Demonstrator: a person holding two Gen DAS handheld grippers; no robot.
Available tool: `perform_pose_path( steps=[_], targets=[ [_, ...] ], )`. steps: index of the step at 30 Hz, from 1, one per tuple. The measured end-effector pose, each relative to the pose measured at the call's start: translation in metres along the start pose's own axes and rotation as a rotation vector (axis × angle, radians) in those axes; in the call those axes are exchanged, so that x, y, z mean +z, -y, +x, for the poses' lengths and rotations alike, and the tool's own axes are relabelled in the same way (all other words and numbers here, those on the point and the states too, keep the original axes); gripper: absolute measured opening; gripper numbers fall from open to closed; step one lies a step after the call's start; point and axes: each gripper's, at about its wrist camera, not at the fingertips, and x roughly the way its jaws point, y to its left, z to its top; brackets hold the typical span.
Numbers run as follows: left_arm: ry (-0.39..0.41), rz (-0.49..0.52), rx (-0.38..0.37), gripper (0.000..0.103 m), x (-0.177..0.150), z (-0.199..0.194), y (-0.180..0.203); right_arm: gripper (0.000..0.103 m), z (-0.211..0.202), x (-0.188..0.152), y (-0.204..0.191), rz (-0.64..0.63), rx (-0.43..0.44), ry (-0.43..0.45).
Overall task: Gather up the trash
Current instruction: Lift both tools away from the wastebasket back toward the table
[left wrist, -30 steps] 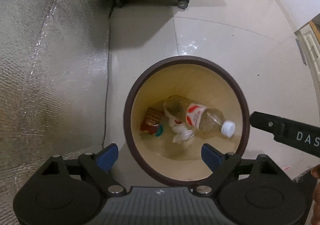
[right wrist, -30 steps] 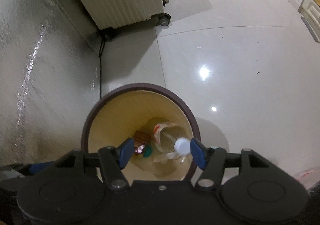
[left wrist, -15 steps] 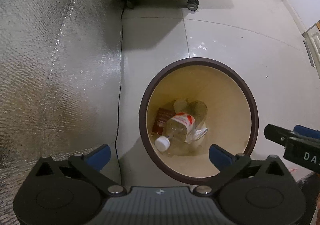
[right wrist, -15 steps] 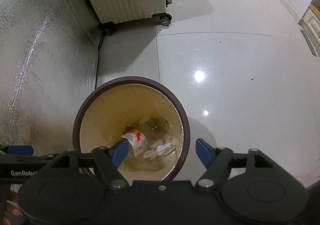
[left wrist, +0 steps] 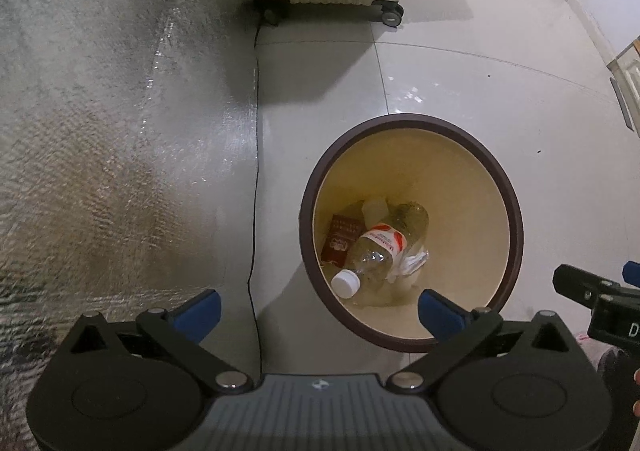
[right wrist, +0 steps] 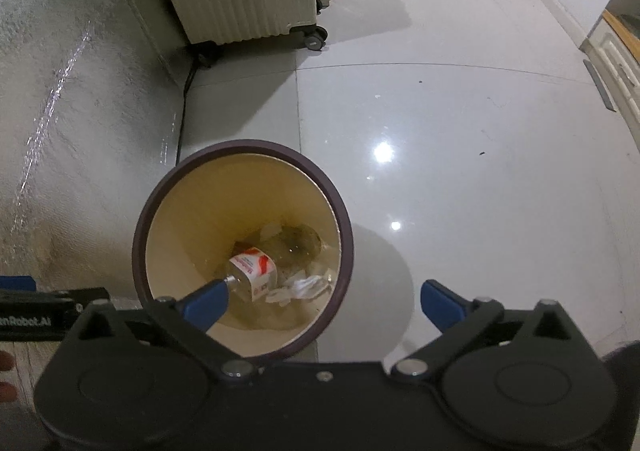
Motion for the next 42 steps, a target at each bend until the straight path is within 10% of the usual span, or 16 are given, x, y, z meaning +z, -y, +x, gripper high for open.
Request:
perform_pose_path(
  steps=[19, 42],
  targets=[
    [0.188, 0.011, -0.010, 0.103, -0.034, -0.106, 0.002, 0.103, -0.113, -0.024, 0.022, 0.007, -0.047, 0.160],
    [0.646, 0.056, -0.085, 0.103, -0.108, -0.360, 0.019, 0.103, -0.354, -0.068, 0.038, 0.032, 0.021, 0.575]
  ],
)
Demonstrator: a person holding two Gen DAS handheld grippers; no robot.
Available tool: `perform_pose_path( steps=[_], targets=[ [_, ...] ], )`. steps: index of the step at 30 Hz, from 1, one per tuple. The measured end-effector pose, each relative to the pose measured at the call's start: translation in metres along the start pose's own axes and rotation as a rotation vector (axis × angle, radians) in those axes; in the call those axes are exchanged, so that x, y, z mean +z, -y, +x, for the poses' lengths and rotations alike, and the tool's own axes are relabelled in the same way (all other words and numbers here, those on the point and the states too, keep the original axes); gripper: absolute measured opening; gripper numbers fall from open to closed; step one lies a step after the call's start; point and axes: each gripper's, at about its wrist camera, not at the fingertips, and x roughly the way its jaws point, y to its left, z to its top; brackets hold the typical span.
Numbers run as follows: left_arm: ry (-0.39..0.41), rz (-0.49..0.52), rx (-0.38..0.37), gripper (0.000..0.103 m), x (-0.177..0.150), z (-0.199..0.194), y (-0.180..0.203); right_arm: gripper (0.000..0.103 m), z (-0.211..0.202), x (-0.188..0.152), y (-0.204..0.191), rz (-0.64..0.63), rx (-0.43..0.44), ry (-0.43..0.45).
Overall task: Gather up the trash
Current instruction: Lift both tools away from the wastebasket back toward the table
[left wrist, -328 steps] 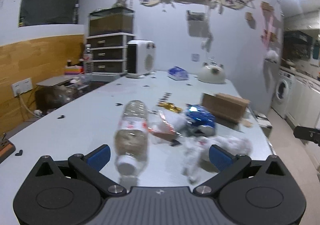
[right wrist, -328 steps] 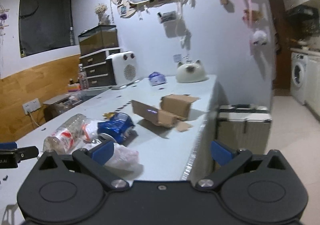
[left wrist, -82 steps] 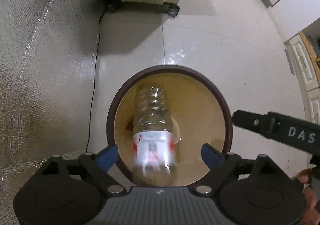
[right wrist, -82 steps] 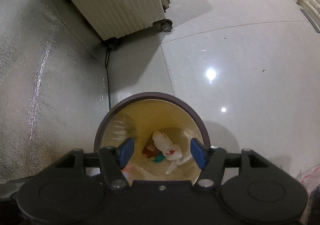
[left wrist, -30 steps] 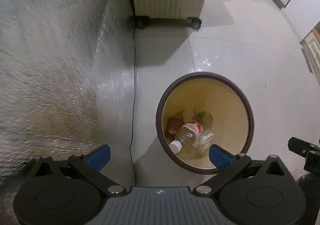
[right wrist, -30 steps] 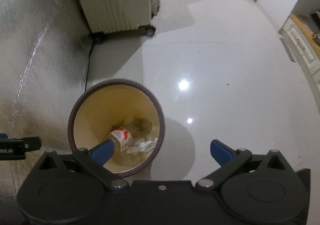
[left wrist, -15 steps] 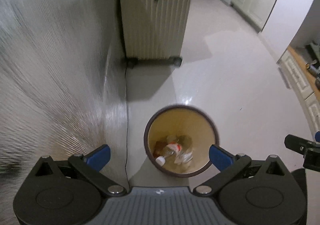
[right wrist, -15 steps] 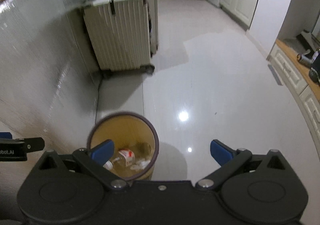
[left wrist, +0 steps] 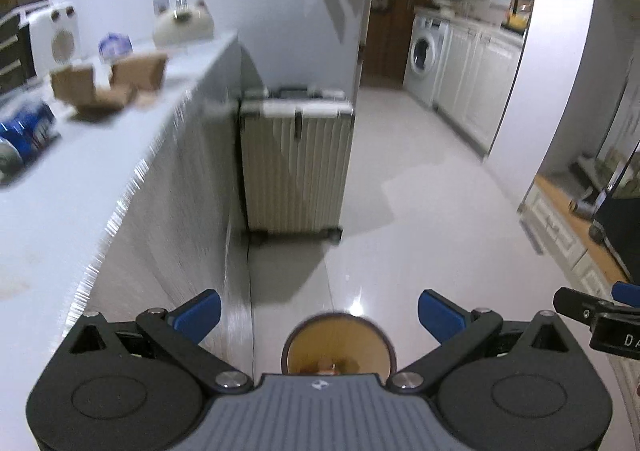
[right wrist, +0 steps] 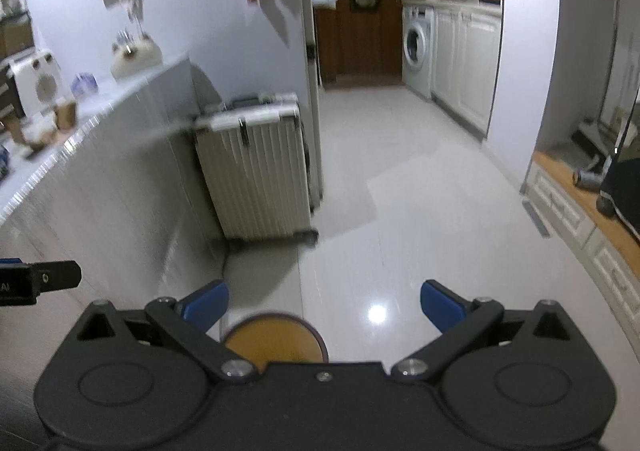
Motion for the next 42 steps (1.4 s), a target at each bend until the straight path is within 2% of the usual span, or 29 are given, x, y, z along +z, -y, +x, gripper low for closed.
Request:
perform_pose_path(
  steps=[5, 12, 18, 25, 34, 37, 42],
  targets=[
    [0.096, 0.000, -0.003, 0.103, 0.012, -0.050, -0.008, 0.103, -0.043, 0.017, -0.013, -0.015, 0.040, 0.101],
    [0.220, -0.004, 0.025, 0.103, 0.027, -0.108, -0.029, 0.103, -0.081, 0.038, -0.042, -0.012, 0.114, 0.207],
    [0.310, 0.004, 0.095, 0.103, 0.048, -0.148, -0.065, 0.103, -0.096, 0.062, -0.075, -0.010, 0.191, 0.277],
    [0.382, -0.011, 0.194, 0.103, 0.081, -0.176, -0.127, 0.103, -0.098, 0.103, -0.125, -0.033, 0.266, 0.337],
    [0.413, -0.091, 0.305, 0.103, 0.121, -0.178, -0.222, 0.103, -0.081, 0.151, -0.196, -0.068, 0.354, 0.393],
    [0.406, -0.129, 0.337, 0.103, 0.128, -0.167, -0.256, 0.103, -0.068, 0.159, -0.220, -0.081, 0.363, 0.408],
    [0.354, -0.211, 0.350, 0.103, 0.124, -0.132, -0.311, 0.103, -0.036, 0.165, -0.250, -0.087, 0.388, 0.373]
  ],
)
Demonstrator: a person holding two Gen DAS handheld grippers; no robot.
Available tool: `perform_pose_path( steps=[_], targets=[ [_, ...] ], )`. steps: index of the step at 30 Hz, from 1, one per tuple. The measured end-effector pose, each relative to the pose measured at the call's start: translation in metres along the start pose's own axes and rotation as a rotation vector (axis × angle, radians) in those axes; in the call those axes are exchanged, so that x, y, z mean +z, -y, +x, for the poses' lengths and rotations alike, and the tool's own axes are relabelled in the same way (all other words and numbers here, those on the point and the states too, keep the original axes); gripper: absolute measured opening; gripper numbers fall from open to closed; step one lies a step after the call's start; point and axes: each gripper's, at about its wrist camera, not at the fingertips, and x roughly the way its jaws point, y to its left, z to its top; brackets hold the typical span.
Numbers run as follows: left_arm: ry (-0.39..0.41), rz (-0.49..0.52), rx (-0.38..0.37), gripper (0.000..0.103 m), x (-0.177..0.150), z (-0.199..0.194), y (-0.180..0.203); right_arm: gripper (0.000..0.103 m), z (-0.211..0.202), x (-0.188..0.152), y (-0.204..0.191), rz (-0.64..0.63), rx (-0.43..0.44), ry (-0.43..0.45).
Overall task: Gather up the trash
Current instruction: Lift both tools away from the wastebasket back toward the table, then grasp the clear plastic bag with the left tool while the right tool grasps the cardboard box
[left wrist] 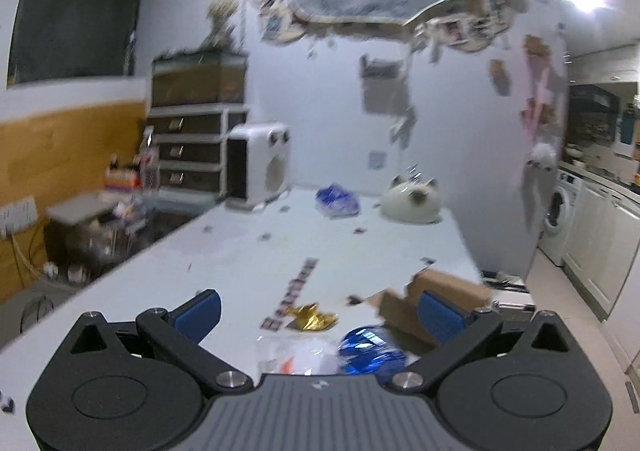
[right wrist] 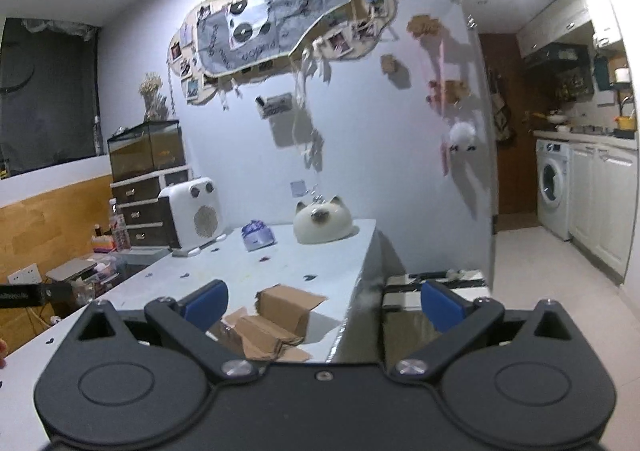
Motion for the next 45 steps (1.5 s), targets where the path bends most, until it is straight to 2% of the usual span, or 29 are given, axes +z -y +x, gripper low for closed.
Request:
perform_pose_path(
  steps=[5, 10, 13, 15, 17, 21, 23, 27, 30, 32, 37, 40, 44, 45],
  targets=[
    [-0.089, -0.097, 0.008, 0.103, -0.026, 0.053, -0.034, 0.103, 0.031, -0.016, -0.011, 0.001, 0.026, -0.028],
    [-0.153, -0.245, -0.027, 0.101, -0.057, 0.097, -0.058, 0.102, 0.060, -0.031, -0.016, 0.023, 0.057, -0.062],
    [-0.133, -0.319, -0.055, 0.092, -0.070, 0.105, -0.072, 0.098, 0.072, -0.038, -0.020, 0.023, 0.074, -0.074],
    [-0.118, -0.379, -0.083, 0.081, -0.077, 0.107, -0.080, 0.096, 0.079, -0.043, -0.022, 0.022, 0.084, -0.081],
    [-0.117, -0.410, -0.110, 0.064, -0.080, 0.110, -0.084, 0.094, 0.085, -0.047, -0.026, 0.023, 0.095, -0.086],
    [-0.108, -0.440, -0.176, 0.060, -0.077, 0.115, -0.084, 0.089, 0.098, -0.053, -0.032, 0.035, 0.132, -0.100],
    [-0.128, -0.450, -0.198, 0.053, -0.078, 0.121, -0.082, 0.087, 0.106, -0.054, -0.037, 0.033, 0.150, -0.103],
    [-0.171, -0.486, -0.234, 0.047, -0.086, 0.134, -0.084, 0.082, 0.123, -0.054, -0.048, 0.007, 0.174, -0.103],
    [-0.191, -0.500, -0.265, 0.039, -0.091, 0.141, -0.082, 0.078, 0.139, -0.055, -0.058, -0.043, 0.194, -0.107],
    [-0.206, -0.511, -0.276, 0.026, -0.094, 0.145, -0.082, 0.074, 0.152, -0.059, -0.066, -0.094, 0.194, -0.124],
    [-0.200, -0.516, -0.284, 0.020, -0.094, 0.143, -0.082, 0.067, 0.184, -0.070, -0.080, -0.161, 0.215, -0.179],
    [-0.180, -0.513, -0.272, 0.019, -0.092, 0.139, -0.083, 0.054, 0.201, -0.076, -0.089, -0.194, 0.210, -0.210],
    [-0.154, -0.496, -0.235, 0.017, -0.089, 0.131, -0.084, 0.018, 0.212, -0.083, -0.099, -0.217, 0.220, -0.257],
    [-0.149, -0.487, -0.223, 0.016, -0.088, 0.129, -0.084, 0.014, 0.211, -0.085, -0.102, -0.228, 0.218, -0.263]
  ],
)
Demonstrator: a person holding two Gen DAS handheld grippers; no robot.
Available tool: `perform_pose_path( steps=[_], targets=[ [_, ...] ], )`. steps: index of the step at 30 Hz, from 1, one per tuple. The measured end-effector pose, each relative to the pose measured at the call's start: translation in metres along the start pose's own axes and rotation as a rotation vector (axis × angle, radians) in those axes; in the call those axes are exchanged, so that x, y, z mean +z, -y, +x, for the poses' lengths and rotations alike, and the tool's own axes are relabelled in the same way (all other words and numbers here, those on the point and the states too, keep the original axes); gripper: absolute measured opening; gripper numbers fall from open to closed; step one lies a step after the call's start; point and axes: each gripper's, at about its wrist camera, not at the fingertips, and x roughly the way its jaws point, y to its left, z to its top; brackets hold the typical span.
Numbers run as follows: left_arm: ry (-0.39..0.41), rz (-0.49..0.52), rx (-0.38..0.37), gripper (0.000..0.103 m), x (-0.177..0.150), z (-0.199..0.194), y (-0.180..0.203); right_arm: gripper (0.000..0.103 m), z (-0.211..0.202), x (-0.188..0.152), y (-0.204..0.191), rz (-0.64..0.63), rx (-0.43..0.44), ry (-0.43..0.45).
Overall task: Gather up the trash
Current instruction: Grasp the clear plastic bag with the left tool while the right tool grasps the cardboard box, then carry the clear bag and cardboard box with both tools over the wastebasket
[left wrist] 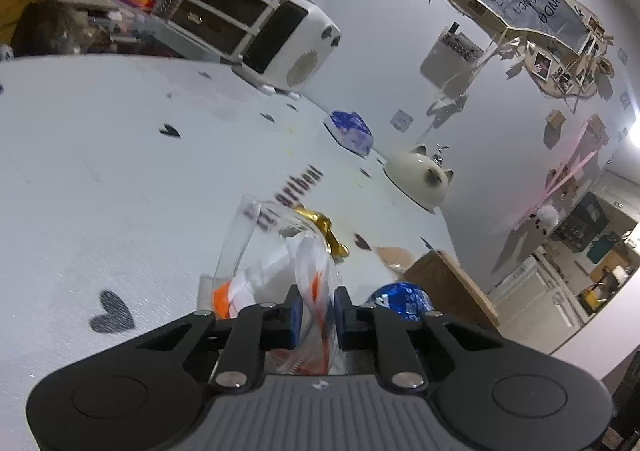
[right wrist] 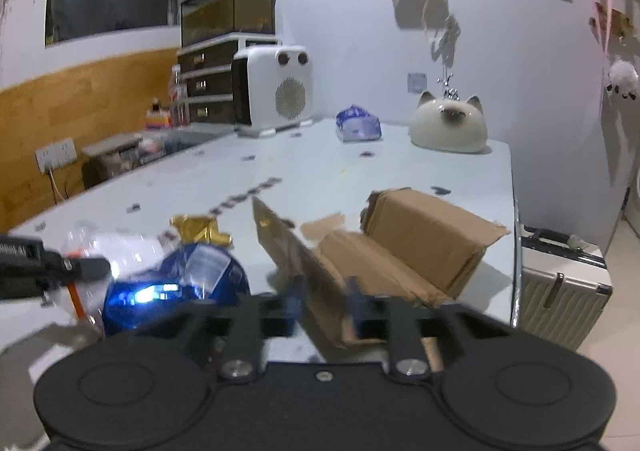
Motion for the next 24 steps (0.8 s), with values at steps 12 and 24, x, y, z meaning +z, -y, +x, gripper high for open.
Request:
perform_pose_path(
  steps=[12, 24],
  targets=[
    [0.014, 0.120, 0.099, 0.014, -0.010, -0.021, 0.021, 0.002, -0.053, -0.019, -0.001, 0.130, 0.012, 0.024],
    [0.008, 0.246, 0.162, 0.014, -0.054, -0.073, 0.056, 0.002, -0.119, -0.040, -0.009, 0.167, 0.030, 0.017]
  ],
)
